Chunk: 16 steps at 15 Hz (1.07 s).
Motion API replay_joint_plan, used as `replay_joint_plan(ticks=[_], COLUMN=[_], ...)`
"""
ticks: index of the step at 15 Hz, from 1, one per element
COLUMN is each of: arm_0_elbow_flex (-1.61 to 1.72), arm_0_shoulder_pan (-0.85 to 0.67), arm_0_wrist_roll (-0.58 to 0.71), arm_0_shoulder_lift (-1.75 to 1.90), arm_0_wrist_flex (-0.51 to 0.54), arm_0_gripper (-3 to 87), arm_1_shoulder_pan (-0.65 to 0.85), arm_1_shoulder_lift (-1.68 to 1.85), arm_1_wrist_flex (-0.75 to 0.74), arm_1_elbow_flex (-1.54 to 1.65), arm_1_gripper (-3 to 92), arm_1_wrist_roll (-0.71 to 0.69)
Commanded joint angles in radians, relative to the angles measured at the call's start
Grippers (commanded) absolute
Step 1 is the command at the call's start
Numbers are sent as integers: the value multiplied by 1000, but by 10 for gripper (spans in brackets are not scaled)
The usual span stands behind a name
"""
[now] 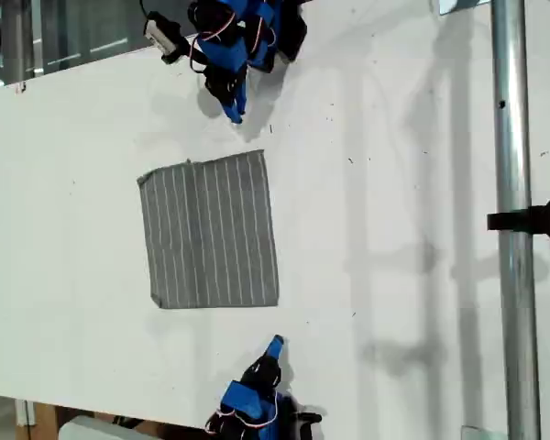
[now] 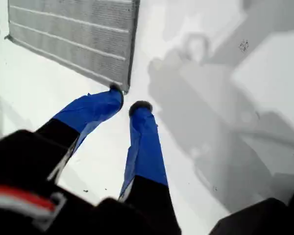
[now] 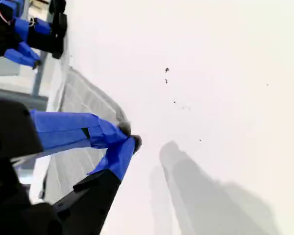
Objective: Grasp corners of a towel and fold twice.
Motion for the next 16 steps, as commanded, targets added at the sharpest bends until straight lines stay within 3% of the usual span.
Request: replay_joint_plan(ticks=[1,6,8,13,16], arm_0_elbow_flex=[5,5,5,5,5], arm_0_shoulder_pan=[-184,-187,-187,-184,-183], arm_0_wrist_roll=[-606,-604,-604,-603,-603], arm_0_shoulder_lift=[6,6,6,6,6], arm_0_wrist_flex=[2,2,2,2,2], arm_0_gripper=[-28,-28,-28,-28,-28], arm_1_shoulder_pan=[-44,-44,-32,-67,-107], arm_1_shoulder_lift=[-8,-285,-586,-1157,-1279], arm_1_wrist_flex=[-17,-92,-114,-64,18], arm_1_elbow_flex=[-49,-173,-383,-971,-1213], arm_1_gripper=[-2,-2,-2,-2,19], arm_1_wrist_roll=[-74,-170,-324,-877,-1032])
